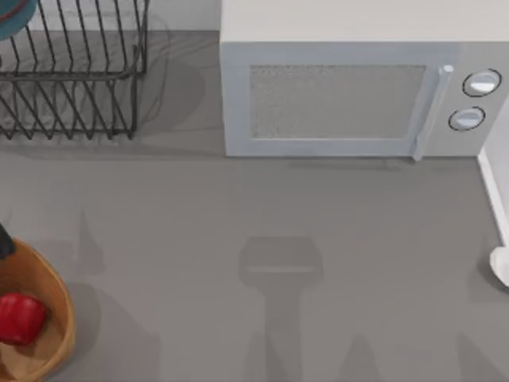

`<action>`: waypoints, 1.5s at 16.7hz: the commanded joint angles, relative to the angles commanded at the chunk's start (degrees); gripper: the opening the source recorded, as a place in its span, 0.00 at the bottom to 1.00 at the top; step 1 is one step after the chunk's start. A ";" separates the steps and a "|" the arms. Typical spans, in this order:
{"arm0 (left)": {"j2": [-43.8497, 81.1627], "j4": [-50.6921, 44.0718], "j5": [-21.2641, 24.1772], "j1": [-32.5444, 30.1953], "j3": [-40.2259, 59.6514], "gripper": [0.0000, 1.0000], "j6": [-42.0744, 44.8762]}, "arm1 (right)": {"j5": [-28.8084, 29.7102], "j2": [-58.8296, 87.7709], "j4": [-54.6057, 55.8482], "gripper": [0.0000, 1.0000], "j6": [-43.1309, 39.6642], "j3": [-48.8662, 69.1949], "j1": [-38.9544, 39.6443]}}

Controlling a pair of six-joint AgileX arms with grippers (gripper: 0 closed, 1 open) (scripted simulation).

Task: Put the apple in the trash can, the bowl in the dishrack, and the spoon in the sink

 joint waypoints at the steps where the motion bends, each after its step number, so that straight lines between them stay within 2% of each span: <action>1: -3.70 -1.88 -0.24 -0.15 -2.09 1.00 -0.01 | 0.00 0.00 0.00 1.00 0.00 0.00 0.00; 5: -12.62 -6.85 -0.87 -0.55 -7.62 1.00 -0.03 | 0.00 0.00 0.00 1.00 0.00 0.00 0.00; 14: -13.49 -7.37 -0.94 -0.59 -8.20 1.00 -0.03 | -0.04 1.99 -1.85 1.00 -1.80 1.92 -0.31; 19: -13.49 -7.37 -0.94 -0.59 -8.20 1.00 -0.03 | -0.26 17.47 -15.19 1.00 -13.20 13.34 -2.29; 25: -13.49 -7.37 -0.94 -0.59 -8.20 1.00 -0.03 | -0.31 50.65 -38.38 1.00 -31.76 30.97 -5.86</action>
